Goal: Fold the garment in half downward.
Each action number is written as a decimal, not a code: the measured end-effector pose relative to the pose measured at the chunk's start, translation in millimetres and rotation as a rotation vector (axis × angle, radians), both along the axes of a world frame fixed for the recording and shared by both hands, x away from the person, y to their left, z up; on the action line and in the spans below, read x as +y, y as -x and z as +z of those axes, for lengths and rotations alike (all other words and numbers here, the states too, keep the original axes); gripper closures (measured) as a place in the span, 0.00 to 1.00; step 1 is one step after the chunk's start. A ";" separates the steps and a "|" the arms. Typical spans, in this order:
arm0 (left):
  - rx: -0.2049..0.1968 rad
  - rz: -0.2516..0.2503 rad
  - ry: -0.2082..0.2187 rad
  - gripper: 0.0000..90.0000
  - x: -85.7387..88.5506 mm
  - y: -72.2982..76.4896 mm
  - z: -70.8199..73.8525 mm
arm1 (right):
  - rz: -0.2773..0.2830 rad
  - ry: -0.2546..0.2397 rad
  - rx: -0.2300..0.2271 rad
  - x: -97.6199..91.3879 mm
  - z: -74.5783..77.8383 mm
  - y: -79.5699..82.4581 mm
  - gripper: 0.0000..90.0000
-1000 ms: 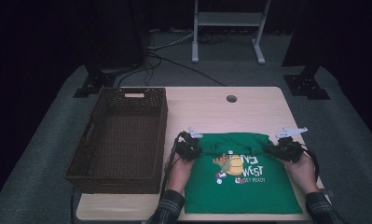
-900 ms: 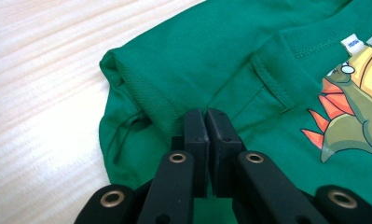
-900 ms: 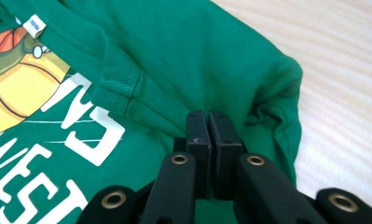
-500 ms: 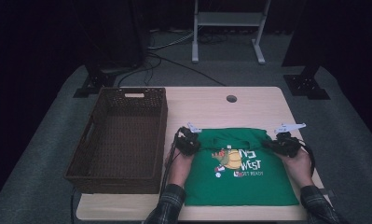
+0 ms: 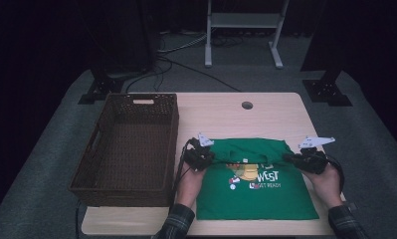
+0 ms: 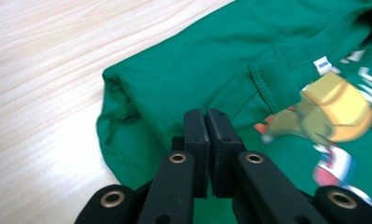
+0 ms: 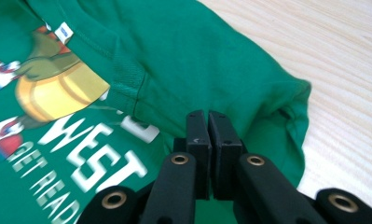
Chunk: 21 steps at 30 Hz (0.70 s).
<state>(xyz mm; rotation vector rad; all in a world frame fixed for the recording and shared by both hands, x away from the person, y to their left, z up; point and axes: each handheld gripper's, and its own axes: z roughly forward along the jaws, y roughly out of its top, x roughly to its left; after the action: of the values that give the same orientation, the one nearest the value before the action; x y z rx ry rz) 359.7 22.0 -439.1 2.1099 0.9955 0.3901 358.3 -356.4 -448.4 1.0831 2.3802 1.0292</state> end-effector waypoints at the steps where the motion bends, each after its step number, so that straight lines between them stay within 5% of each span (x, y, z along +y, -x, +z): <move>1: -0.002 -0.003 0.008 0.98 1.1 4.3 1.0 | 0.008 0.003 -0.004 -0.3 1.2 3.8 0.99; 15: -0.003 -0.098 0.063 0.98 13.3 72.5 11.7 | 0.088 0.000 -0.046 -7.1 18.1 71.6 0.99; 21: 0.064 -0.129 0.046 0.98 14.0 88.7 -3.1 | 0.116 0.025 -0.004 -6.6 5.6 92.2 0.99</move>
<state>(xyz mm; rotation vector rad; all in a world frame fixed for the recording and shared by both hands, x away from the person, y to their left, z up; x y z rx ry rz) 271.0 36.1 -442.1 2.1428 0.8902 0.2346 266.1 -363.0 -442.8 0.9426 2.4708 1.0359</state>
